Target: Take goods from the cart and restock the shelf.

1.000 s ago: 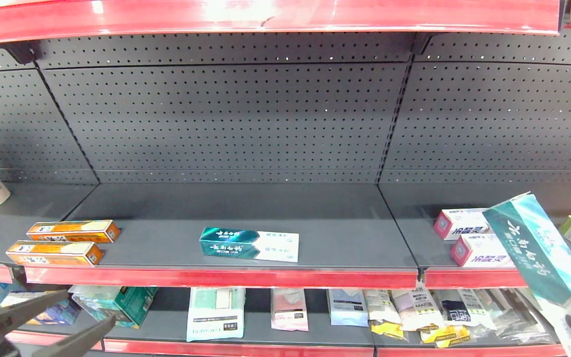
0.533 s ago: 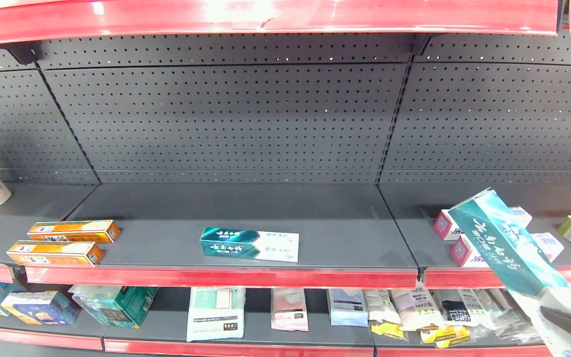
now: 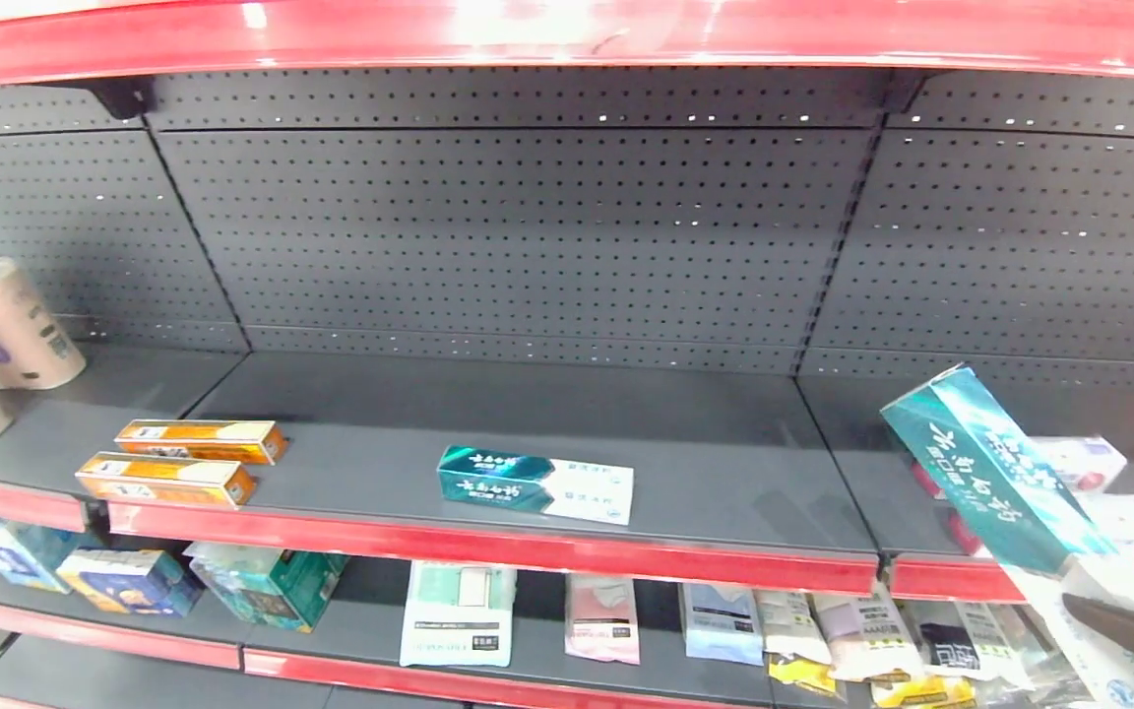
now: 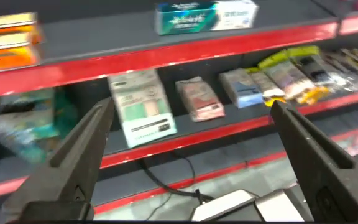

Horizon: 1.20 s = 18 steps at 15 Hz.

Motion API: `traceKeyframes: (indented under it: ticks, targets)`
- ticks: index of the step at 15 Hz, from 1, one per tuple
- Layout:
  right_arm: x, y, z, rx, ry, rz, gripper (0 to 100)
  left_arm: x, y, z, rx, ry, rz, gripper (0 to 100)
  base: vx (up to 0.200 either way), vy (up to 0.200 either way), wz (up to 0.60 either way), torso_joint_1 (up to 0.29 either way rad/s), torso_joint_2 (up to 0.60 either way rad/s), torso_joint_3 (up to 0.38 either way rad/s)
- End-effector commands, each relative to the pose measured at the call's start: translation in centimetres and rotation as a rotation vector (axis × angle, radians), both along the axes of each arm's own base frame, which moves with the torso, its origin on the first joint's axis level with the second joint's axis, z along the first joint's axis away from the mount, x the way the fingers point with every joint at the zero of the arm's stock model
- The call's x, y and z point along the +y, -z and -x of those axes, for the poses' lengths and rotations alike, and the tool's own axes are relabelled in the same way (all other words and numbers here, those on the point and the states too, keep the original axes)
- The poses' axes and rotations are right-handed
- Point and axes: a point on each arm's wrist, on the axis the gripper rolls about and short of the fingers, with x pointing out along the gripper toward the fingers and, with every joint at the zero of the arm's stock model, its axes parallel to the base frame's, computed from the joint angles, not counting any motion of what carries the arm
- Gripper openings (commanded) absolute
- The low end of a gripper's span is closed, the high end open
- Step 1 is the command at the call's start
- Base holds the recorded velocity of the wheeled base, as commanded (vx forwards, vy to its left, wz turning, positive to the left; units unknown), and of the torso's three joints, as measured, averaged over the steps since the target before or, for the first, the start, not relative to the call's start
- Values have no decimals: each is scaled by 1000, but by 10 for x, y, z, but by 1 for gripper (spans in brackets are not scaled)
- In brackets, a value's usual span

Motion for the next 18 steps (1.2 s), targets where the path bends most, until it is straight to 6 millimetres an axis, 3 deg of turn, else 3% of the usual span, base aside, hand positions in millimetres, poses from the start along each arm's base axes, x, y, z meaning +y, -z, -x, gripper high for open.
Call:
traceKeyframes:
  ticks: [1,5,10,13,15,18]
  targets:
    - [0,0,-1,3,-1,0,0,0,0,0,2,0,0,100,0,0,600,27,7,-7]
    - [1,-8,-10,0,-6,-2,0,0,0,0,-3,-7,-5,100,0,0,300,2,0,1]
    - [10,-15,-48,78,-79,-22,0,3,5,-8,-85,-172,-20,100,0,0,0,0,0,0]
    - [13,-17,-60,96,-93,-15,0,5,5,-9,-98,-256,-29,100,0,0,0,0,0,0]
    - [13,-16,-57,94,-94,-15,0,7,6,-8,-113,-378,-41,100,0,0,0,0,0,0]
    - [13,-16,-56,94,-98,-14,0,7,7,-4,-156,-420,-43,100,0,0,0,0,0,0]
